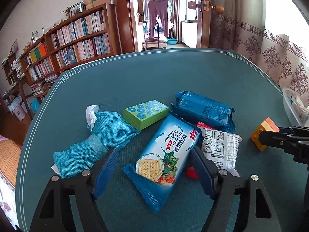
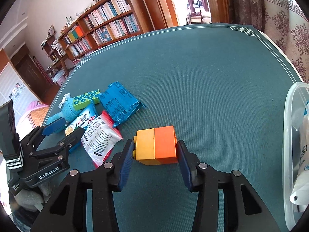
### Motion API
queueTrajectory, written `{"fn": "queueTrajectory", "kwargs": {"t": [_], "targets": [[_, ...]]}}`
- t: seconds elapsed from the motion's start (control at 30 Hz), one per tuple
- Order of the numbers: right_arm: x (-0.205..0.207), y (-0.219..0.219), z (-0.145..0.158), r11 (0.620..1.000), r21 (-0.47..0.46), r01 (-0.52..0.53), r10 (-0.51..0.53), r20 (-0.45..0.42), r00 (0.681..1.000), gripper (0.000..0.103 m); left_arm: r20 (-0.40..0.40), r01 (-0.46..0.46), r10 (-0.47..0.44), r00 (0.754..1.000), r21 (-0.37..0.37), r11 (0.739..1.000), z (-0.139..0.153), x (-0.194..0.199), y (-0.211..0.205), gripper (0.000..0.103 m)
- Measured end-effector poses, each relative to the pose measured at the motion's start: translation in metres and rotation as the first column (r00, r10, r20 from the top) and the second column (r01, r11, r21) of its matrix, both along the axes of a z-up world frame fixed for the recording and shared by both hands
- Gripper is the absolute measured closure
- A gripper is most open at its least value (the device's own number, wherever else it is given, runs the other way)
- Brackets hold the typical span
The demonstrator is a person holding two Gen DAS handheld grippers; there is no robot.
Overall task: Organize objects
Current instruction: 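Grasp the orange-yellow toy brick with right gripper while left gripper approaches blue cracker packet, then grasp the blue cracker packet with the left gripper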
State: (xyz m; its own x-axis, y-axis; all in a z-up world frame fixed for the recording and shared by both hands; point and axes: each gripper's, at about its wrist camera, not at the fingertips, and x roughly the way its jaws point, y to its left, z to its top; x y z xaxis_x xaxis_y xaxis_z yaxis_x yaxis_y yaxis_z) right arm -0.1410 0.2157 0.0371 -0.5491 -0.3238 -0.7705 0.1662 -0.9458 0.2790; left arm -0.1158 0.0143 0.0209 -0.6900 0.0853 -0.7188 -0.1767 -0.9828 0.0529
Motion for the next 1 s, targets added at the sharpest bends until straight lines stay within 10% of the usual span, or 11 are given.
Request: {"fn": "queueTrajectory", "kwargs": {"t": [0.27, 0.5, 1.0], "targets": [[0.006, 0.005, -0.003, 1.000, -0.002, 0.006, -0.006, -0.004, 1.000, 0.057, 0.033, 0.022, -0.022, 0.999, -0.012, 1.000, -0.007, -0.007, 0.008, 0.027], [0.009, 0.005, -0.005, 1.000, 0.002, 0.008, -0.008, -0.010, 1.000, 0.057, 0.047, 0.039, -0.040, 0.998, 0.028, 0.999, -0.007, -0.005, 0.007, 0.058], [0.011, 0.007, -0.007, 1.000, 0.014, 0.022, -0.022, -0.022, 1.000, 0.056, 0.020, -0.040, 0.038, 0.999, 0.071, 0.997, -0.003, 0.021, 0.000, 0.060]]}}
